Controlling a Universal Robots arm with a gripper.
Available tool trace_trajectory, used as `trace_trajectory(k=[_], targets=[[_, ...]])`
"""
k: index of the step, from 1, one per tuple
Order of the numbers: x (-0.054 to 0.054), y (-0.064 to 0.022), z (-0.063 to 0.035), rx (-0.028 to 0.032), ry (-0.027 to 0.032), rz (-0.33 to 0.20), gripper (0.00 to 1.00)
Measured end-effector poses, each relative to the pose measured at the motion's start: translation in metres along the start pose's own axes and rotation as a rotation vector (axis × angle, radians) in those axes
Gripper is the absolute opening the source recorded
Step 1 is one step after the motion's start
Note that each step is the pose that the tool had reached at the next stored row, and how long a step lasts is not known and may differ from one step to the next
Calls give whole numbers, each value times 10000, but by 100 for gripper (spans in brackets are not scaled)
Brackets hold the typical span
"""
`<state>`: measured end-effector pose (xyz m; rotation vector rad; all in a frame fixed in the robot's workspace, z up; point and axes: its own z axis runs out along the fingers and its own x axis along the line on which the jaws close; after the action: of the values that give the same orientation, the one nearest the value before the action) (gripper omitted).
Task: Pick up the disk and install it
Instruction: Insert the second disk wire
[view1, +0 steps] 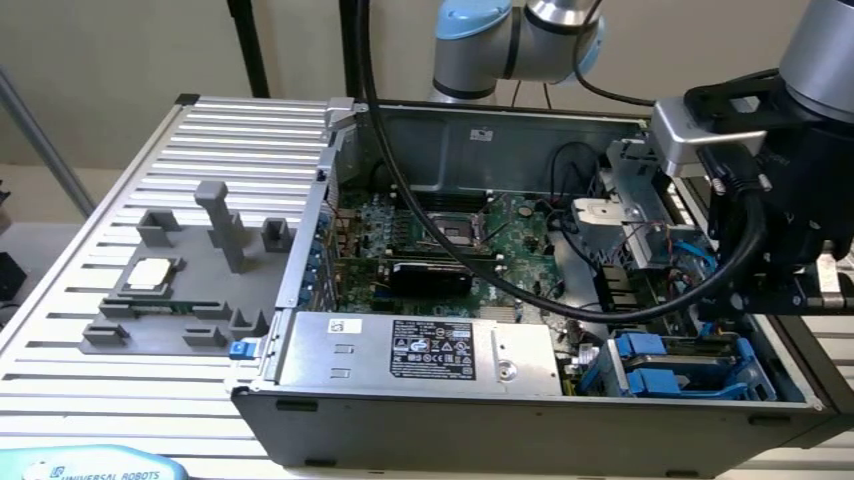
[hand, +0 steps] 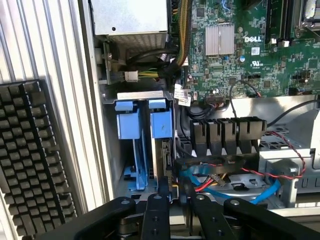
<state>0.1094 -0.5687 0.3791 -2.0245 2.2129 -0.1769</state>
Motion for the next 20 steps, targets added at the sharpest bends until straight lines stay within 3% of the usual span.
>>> trace_trajectory(k=[11,16,20], targets=[[-71,57,48,-21,23,-4,25],[-70,75,102,-107,43,-4,25],[-73,80,128,-233,59,-5,22]])
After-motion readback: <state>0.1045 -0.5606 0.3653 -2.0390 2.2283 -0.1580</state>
